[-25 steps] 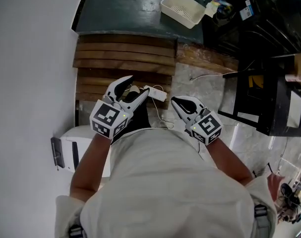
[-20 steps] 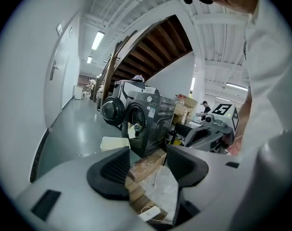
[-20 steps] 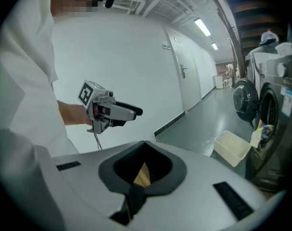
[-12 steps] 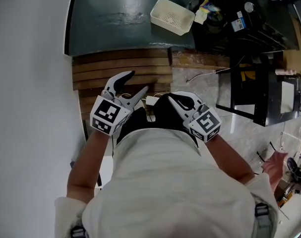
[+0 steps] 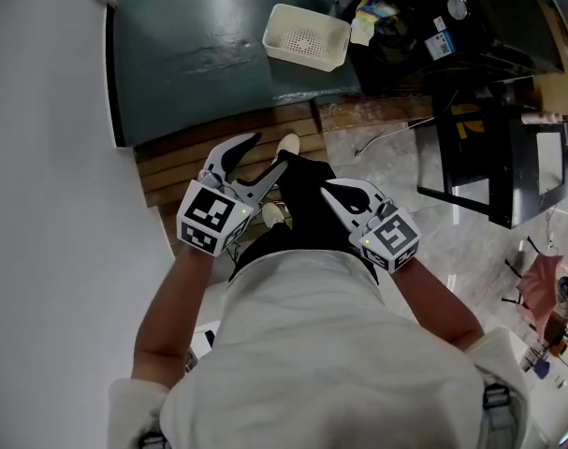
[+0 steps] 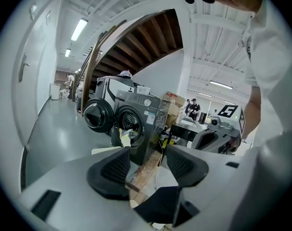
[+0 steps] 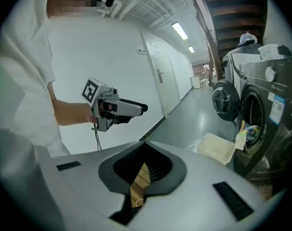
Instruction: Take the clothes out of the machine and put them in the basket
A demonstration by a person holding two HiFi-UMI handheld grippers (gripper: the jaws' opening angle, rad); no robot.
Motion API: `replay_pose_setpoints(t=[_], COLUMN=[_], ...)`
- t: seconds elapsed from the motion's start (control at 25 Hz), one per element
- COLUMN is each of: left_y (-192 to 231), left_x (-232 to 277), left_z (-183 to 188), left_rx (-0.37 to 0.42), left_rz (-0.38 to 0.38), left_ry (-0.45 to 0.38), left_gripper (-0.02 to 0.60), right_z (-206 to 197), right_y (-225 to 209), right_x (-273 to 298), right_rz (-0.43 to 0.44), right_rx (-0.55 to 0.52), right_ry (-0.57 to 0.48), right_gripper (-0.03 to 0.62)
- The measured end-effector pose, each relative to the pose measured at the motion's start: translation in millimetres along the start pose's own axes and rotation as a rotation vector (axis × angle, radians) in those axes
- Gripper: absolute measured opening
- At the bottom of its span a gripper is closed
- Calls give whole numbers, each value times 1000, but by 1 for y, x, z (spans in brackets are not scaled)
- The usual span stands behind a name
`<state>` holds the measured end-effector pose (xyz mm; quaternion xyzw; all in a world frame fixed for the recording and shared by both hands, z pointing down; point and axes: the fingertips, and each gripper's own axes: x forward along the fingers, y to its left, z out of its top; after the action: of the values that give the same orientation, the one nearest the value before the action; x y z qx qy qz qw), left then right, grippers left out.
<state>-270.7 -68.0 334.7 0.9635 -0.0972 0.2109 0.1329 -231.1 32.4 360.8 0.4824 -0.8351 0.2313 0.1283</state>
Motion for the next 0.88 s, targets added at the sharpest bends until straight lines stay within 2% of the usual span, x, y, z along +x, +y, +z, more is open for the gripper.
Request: replay_pose_setpoints(t=[0.2, 0.4, 0.64, 0.88], left_y=[47, 84, 98, 102], left_x=[63, 124, 182, 227], left_z=[40, 95, 154, 193], left_rx=[54, 83, 130, 185], left_rz=[-66, -129, -193, -265], left_ry=[32, 86, 138, 178], left_gripper=[233, 235, 245, 250], right_z=[27, 76, 118, 139], right_y=[-61, -123, -176, -197], right_x=[32, 40, 29, 18], right_rz=[-15, -59, -106, -166], right_rx=[40, 80, 118, 161], right_ry=[-13, -37, -52, -69], right_gripper=[3, 3, 3, 3])
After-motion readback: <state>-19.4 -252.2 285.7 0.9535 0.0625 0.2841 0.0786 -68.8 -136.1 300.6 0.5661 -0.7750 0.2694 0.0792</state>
